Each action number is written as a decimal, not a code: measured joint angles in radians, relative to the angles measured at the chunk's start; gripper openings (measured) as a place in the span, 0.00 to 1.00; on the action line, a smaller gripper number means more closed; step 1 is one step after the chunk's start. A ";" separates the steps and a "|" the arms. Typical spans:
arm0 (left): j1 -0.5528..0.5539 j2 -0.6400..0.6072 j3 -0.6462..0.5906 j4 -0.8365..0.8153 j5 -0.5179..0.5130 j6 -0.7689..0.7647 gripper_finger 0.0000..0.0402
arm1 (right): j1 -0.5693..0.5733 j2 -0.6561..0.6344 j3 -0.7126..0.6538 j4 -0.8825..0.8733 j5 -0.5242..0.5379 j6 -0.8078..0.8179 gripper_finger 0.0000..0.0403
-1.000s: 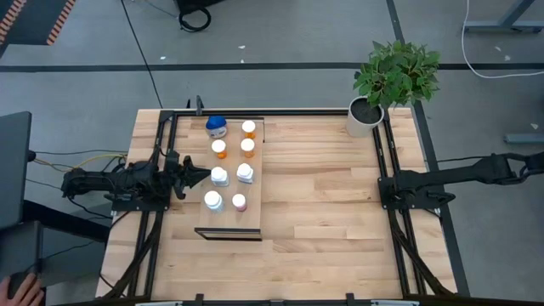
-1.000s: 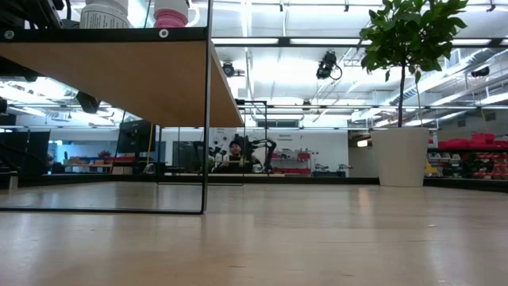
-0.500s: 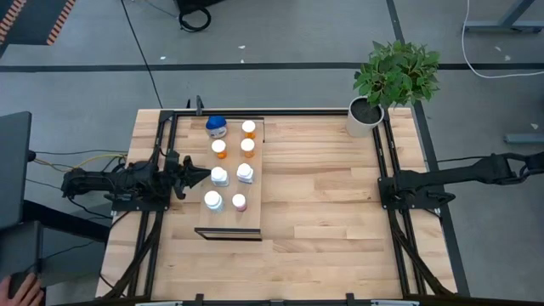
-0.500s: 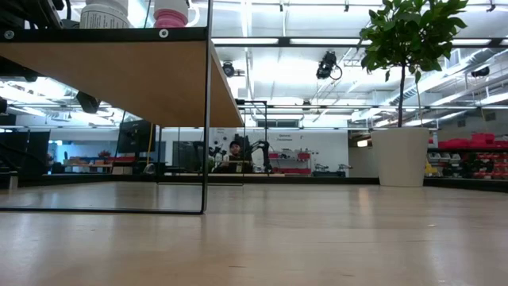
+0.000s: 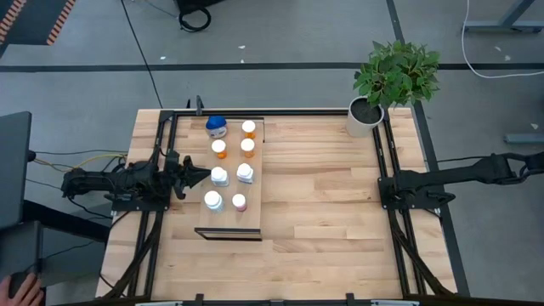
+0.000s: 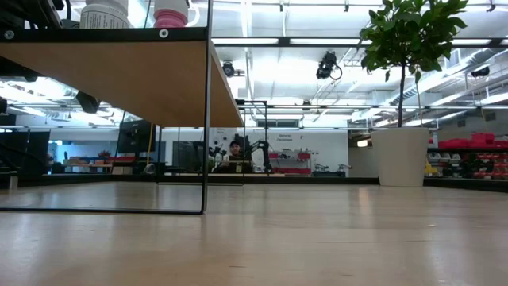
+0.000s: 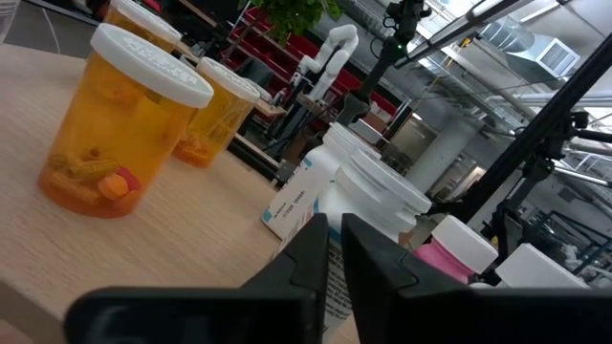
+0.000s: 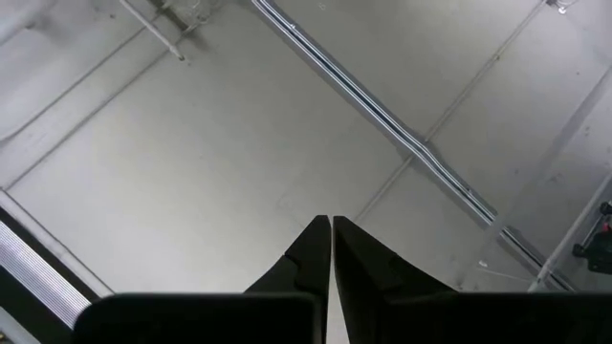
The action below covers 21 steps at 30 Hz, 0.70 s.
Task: Pick and place medicine bottles onto shelf by color
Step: Return to Home Position
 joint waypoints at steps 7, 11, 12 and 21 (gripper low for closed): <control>0.000 0.000 0.000 0.000 0.000 0.000 0.09 | 0.000 0.000 0.000 0.000 0.000 0.000 0.06; 0.000 0.000 0.000 0.000 0.000 0.000 0.11 | 0.000 0.000 0.000 0.000 0.000 0.000 0.06; 0.000 0.000 0.000 0.000 0.000 0.000 0.11 | 0.000 0.000 0.000 0.000 0.000 0.000 0.06; 0.000 0.000 0.000 0.000 0.000 0.000 0.08 | 0.000 0.000 0.000 0.000 0.000 0.000 0.06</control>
